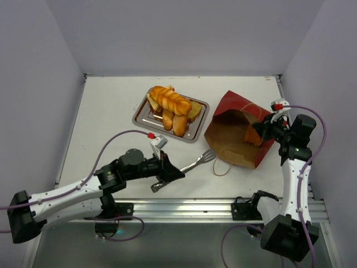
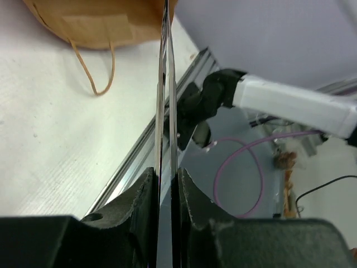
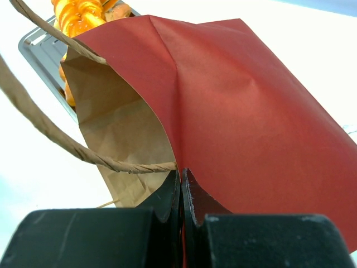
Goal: Take the fake bread out of the paper bag
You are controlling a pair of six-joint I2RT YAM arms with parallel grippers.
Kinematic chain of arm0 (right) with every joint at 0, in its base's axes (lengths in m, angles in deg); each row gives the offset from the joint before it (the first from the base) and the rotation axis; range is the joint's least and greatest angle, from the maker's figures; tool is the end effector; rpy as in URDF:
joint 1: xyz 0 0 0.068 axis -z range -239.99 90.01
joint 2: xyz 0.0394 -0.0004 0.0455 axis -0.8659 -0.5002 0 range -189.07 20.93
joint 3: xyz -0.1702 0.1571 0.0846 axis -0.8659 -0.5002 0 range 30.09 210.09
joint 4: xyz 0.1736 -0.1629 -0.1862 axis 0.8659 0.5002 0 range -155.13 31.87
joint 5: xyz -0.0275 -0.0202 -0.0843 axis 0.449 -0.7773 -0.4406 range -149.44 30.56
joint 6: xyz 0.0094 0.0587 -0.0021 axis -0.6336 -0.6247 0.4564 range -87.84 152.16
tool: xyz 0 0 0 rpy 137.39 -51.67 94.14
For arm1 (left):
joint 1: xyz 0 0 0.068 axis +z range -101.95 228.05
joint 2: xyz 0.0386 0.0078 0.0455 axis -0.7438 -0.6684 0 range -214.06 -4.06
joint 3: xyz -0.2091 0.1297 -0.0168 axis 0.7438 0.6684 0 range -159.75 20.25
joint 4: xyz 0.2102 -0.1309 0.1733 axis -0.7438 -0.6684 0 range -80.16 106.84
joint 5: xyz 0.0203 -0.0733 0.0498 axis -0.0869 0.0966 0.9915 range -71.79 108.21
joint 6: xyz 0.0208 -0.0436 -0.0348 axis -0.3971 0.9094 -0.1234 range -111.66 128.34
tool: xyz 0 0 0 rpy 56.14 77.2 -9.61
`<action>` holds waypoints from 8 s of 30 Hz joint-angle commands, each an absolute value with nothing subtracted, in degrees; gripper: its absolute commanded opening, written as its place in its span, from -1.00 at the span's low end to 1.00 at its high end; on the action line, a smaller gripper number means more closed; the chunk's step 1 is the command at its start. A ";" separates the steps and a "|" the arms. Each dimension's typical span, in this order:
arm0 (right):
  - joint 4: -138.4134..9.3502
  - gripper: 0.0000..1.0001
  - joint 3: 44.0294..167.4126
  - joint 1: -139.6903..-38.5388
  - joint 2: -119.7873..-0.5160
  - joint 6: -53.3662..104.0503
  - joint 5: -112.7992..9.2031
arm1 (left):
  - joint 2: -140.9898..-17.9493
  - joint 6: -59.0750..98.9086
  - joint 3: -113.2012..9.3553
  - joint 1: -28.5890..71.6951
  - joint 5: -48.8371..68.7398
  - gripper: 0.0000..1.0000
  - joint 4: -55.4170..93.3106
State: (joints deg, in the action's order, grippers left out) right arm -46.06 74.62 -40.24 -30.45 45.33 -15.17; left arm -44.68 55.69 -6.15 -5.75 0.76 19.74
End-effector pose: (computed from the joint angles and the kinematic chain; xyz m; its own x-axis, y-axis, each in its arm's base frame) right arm 0.2551 -0.0593 0.2778 -0.3209 -0.0581 -0.9453 -0.4335 0.8964 0.0921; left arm 0.1356 -0.2075 0.2324 -0.7725 -0.1325 -0.6210 0.5540 0.3374 -0.7611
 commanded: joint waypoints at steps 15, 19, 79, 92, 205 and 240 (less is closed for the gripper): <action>-45.70 -0.95 75.88 -38.19 -31.19 46.57 -9.78 | -92.73 43.05 -38.00 -11.63 15.23 -0.21 31.77; -45.88 -0.95 75.62 -38.28 -31.10 46.75 -9.78 | -100.11 43.23 -43.29 -10.92 12.24 -0.17 32.49; -45.97 -0.95 75.35 -38.28 -31.01 46.75 -8.99 | -119.11 38.75 -60.35 -8.99 11.53 -0.65 25.11; -46.05 -0.95 75.44 -38.28 -30.75 46.66 -8.99 | -107.26 38.22 -52.18 -8.72 13.29 -1.00 26.95; -47.72 -0.95 74.91 -38.28 -29.35 45.43 -10.05 | -65.23 49.56 -34.35 19.57 44.24 -1.00 -4.52; -47.64 -0.95 74.82 -38.28 -29.08 45.60 -9.96 | -69.81 50.70 -23.00 26.34 29.29 -1.00 5.24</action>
State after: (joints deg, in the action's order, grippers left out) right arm -46.28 74.62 -38.54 -30.29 45.70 -10.64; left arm -70.69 49.75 -23.33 25.90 30.18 0.35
